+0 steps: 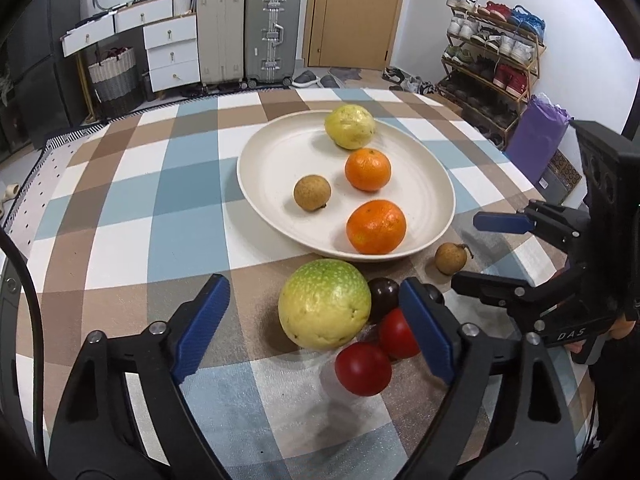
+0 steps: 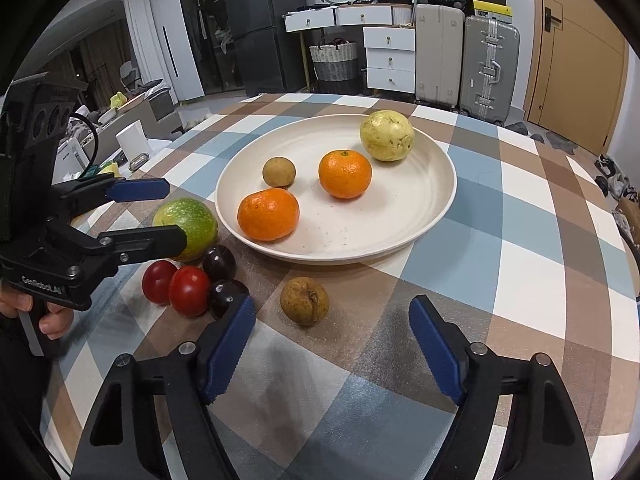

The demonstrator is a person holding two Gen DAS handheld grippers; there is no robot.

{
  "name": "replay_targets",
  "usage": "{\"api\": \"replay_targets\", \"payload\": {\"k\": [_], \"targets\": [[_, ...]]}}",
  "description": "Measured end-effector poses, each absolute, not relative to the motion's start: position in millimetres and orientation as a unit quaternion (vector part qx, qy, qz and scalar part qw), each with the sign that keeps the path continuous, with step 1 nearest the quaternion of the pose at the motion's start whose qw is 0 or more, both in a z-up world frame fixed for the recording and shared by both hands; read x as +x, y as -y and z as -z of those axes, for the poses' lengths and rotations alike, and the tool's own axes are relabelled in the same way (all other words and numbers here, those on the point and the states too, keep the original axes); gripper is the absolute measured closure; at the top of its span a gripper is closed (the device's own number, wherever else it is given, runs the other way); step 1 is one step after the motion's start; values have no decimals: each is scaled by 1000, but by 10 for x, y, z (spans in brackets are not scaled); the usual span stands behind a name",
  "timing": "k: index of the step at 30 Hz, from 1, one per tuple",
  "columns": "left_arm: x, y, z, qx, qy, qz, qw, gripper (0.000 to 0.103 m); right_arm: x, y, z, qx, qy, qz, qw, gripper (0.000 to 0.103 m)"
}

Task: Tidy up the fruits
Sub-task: 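Grasp the green citrus with the left tool while the right tool grasps the brown kiwi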

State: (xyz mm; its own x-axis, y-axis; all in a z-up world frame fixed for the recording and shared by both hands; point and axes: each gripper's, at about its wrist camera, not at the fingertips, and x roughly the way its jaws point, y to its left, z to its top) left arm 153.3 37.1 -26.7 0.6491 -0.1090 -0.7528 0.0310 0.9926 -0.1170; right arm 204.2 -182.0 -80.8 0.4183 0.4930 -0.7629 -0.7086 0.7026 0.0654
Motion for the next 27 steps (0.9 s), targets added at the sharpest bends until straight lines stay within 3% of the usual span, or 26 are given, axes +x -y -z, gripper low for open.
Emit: {"api": "replay_targets", "payload": {"k": [8, 15, 24, 27], "targets": [[1564, -425, 344, -57, -435, 43, 898, 31, 2005, 1770, 804, -143, -396, -368, 829, 29], [1568, -370, 392, -52, -443, 57, 893, 57, 1996, 1779, 789, -136, -395, -374, 828, 30], [1558, -369, 369, -47, -436, 57, 897, 57, 1988, 1778, 772, -135, -393, -378, 827, 30], [1547, -394, 339, -50, -430, 55, 900, 57, 1986, 1755, 787, -139, -395, -379, 825, 35]]}}
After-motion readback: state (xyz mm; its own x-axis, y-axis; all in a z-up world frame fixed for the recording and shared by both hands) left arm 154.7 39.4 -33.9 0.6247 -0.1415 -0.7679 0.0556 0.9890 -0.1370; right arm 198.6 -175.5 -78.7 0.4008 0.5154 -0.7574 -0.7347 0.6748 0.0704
